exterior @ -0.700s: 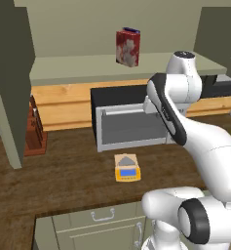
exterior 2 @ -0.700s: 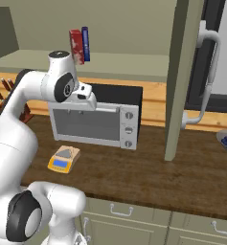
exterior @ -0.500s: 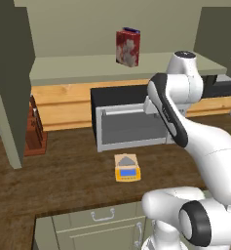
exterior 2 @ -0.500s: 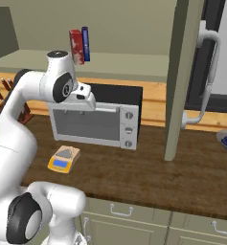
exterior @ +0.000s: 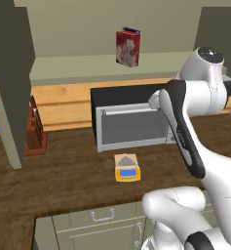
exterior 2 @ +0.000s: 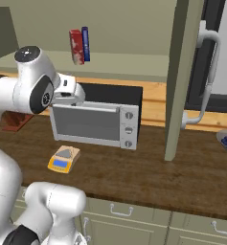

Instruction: Pick the cereal and place it on the digital scale for weighing, and close the cabinet.

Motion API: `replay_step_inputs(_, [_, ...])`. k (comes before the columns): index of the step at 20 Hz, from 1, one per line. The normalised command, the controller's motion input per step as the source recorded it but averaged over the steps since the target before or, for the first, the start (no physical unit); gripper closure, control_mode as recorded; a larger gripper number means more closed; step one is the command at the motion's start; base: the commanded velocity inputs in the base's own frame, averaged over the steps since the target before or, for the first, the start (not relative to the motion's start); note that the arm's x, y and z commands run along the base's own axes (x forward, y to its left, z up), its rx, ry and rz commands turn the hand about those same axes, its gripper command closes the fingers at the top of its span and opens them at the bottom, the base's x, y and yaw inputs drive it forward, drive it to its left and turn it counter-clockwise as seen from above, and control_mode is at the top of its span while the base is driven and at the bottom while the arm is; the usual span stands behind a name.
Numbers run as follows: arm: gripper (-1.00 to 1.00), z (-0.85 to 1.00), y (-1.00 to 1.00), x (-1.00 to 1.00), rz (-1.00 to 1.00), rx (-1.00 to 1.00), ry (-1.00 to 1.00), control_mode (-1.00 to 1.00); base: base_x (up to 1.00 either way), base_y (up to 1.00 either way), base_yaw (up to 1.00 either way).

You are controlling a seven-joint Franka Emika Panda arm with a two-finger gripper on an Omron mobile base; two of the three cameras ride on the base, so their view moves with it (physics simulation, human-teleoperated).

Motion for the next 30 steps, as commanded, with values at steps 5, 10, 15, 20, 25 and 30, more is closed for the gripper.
replay_step_inputs(5, [-1.0,0.91,0.01,-0.43,0.04,0.0,-0.53,-1.0,0.0,0.0,0.0])
replay_step_inputs(10, [-1.0,0.97,0.06,-0.08,0.05,0.0,-0.37,-1.0,0.0,0.0,0.0])
replay_step_inputs(15, [-1.0,0.74,0.03,-0.07,0.03,0.0,-0.31,-1.0,0.0,0.0,0.0])
replay_step_inputs(20, [-1.0,0.36,0.09,0.02,0.04,0.01,-0.21,-1.0,0.0,0.0,0.0])
replay_step_inputs(25, [-1.0,0.0,0.05,0.12,0.13,0.05,-0.04,-1.0,0.0,0.0,0.0])
replay_step_inputs(30, [-1.0,0.0,0.02,0.28,0.13,0.06,0.0,-1.0,0.0,0.0,0.0])
